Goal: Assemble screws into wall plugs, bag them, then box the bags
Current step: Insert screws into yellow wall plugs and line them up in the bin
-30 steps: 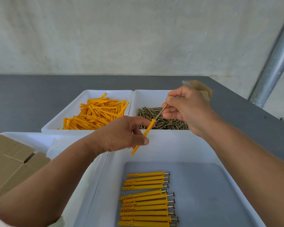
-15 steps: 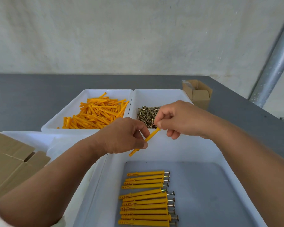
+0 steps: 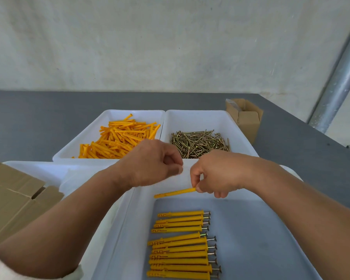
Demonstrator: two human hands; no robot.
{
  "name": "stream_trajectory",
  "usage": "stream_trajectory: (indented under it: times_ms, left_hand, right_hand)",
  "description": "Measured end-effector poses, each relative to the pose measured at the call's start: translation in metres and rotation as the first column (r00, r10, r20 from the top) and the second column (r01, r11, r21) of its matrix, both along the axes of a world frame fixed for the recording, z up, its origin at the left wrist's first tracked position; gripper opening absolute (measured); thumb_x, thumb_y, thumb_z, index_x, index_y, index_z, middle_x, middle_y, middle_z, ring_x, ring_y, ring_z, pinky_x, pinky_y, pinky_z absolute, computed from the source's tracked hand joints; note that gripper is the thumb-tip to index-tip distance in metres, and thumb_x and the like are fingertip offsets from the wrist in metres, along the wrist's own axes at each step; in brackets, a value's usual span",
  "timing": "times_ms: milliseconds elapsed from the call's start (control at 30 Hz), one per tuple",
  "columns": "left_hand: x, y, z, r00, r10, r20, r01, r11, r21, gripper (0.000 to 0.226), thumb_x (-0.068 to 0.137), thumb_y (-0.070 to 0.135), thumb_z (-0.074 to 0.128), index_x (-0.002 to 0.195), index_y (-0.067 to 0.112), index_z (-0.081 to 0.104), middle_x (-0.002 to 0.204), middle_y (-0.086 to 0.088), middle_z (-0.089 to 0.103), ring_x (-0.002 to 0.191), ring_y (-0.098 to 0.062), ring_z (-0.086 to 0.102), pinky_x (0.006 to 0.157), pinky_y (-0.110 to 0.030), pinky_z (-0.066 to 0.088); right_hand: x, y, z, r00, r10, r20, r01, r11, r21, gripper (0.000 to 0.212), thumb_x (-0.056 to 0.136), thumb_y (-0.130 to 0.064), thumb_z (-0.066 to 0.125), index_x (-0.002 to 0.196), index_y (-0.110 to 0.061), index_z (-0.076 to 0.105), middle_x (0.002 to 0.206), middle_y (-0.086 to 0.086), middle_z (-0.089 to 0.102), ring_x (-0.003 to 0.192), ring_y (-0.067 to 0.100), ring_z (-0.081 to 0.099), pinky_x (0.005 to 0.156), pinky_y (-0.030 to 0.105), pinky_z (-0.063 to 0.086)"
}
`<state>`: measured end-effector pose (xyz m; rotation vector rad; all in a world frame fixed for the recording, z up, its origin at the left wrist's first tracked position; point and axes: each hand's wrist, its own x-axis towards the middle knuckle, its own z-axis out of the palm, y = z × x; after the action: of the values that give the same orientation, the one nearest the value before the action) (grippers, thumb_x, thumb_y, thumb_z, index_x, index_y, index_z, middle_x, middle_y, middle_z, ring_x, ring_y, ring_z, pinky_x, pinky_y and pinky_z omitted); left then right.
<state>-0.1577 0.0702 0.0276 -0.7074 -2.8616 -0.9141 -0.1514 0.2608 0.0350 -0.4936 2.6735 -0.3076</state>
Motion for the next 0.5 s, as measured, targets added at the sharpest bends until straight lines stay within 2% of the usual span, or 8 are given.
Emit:
stream_trajectory:
  times_ms: [100,200,333,433,500]
  left_hand:
    - [-0.008,-0.007,-0.001,0.974,0.18,-0.139,-0.17,0.982,0.081,0.009,0.082,0.023,0.069,0.076,0.028,0.071,0.064,0.018,0.065,0.067,0.003,0.06,0.06,-0.009,0.042]
    - [-0.018,-0.017,-0.007,0.906,0.347,-0.243,-0.349,0.936,0.037,0.008,0.084,0.024,0.065,0.08,0.027,0.071,0.066,0.017,0.061,0.073,-0.005,0.058,0.061,-0.014,0.038]
    - [-0.03,-0.033,-0.018,0.852,0.472,-0.229,-0.497,0.865,-0.069,0.015,0.088,0.033,0.061,0.09,0.022,0.071,0.088,0.003,0.066,0.092,-0.02,0.059,0.073,-0.029,0.043]
    - [-0.038,-0.041,-0.025,0.833,0.523,-0.179,-0.552,0.807,-0.212,0.032,0.092,0.047,0.051,0.096,0.021,0.07,0.093,-0.002,0.059,0.089,-0.022,0.051,0.074,-0.032,0.039]
    - [-0.041,-0.044,-0.028,0.842,0.525,-0.126,-0.537,0.789,-0.3,0.044,0.095,0.054,0.039,0.092,0.021,0.068,0.098,-0.005,0.061,0.089,-0.022,0.048,0.076,-0.033,0.038]
  right_hand:
    - [0.0,-0.003,-0.004,0.999,0.018,0.031,-0.019,0.999,0.031,0.014,0.096,-0.021,0.058,0.104,-0.022,0.068,0.087,0.001,0.072,0.068,0.014,0.072,0.054,0.015,0.052]
    - [0.001,-0.006,-0.011,0.997,0.032,0.068,-0.037,0.996,0.077,0.015,0.095,-0.02,0.057,0.106,-0.02,0.068,0.086,0.003,0.071,0.069,0.017,0.07,0.061,0.02,0.054]
    - [0.0,-0.008,-0.022,0.994,0.021,0.104,-0.031,0.995,0.097,0.013,0.094,-0.018,0.059,0.102,-0.019,0.069,0.078,0.002,0.065,0.065,0.017,0.064,0.063,0.025,0.058]
    - [0.0,-0.011,-0.027,0.991,0.024,0.129,-0.041,0.991,0.126,0.012,0.093,-0.019,0.059,0.1,-0.02,0.069,0.086,0.008,0.07,0.064,0.019,0.065,0.061,0.026,0.058]
    - [0.0,-0.012,-0.029,0.99,0.036,0.135,-0.057,0.986,0.156,0.013,0.092,-0.022,0.061,0.102,-0.022,0.069,0.087,0.009,0.071,0.07,0.022,0.07,0.062,0.029,0.059]
